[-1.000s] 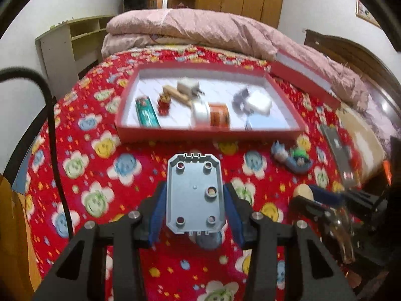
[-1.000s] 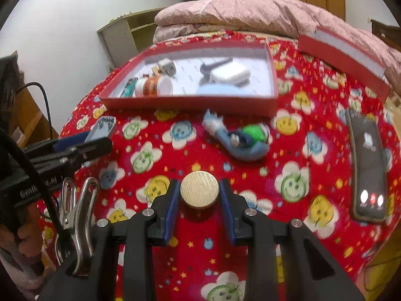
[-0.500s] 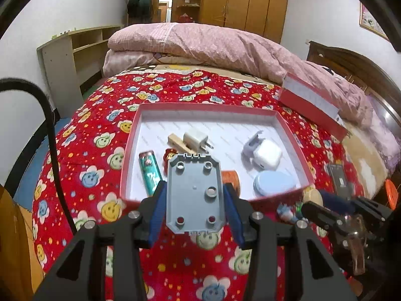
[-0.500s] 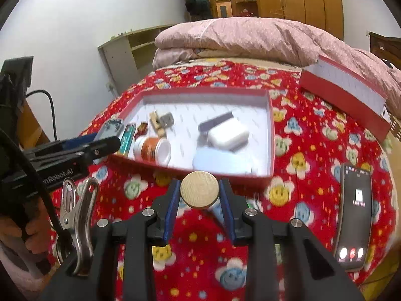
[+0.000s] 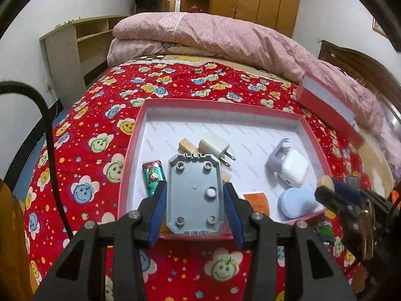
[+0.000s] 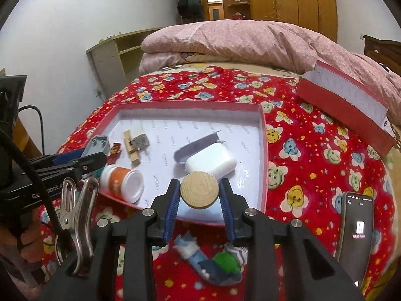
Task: Organize rigid objects
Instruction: 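Release the grey plate with the left gripper while the right gripper releases the disc in the tray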
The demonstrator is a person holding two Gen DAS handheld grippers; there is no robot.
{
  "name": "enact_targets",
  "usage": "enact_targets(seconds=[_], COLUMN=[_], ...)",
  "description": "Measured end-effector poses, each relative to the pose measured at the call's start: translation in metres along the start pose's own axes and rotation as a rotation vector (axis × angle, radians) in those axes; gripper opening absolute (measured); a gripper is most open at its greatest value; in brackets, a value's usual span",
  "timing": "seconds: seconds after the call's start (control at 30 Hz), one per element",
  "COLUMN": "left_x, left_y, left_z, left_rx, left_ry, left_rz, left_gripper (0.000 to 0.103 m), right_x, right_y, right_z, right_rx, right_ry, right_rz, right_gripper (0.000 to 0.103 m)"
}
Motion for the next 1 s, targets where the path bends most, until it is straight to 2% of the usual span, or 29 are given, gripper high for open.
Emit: enact_targets(seconds=[0.4,0.53,0.9,0.97,1.0], left_x=[0.003,0.004,0.005,0.007,0.008], left_y=[0.021,0.029,0.033,0.031,0.03], left_z=[0.006,0.01,0.011,0.011,0.011], left_rx=[-0.005,-0.012,-0.019,-0.018,-0.017], left_ry=[0.015,0.019,0.016,0.024,0.027], left_rz=[-0.001,0.008,0.005,0.0,0.002], left_gripper=[0.047,0.047,0.047,0.052,0.058], right_x=[0.009,0.01,0.011,0.01,0.01], right_y=[0.029,0.032,0.04,0.039,0.038], right_z=[-0.002,0.001,0.001,0.0,0.001], right_rx=[-0.027,-0.01,-0.014,-0.012,-0.01], right_ry=[0.011,0.004,0.022,0.022,0.018], right_rz=[-0.024,-0.034,-0.007,-0.003,-0.01], right_gripper=[0.033,0.033,0.033,0.037,0.039])
Point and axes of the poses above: each gripper's, at about its wrist camera, not at the fingertips, and y roughly the way its jaws point, x to its right, z to its top, the point moved 2 cm from there along y, roughly the way its jaws point, and after that the axes turned 1 degree about z, right-handed, at the moved point
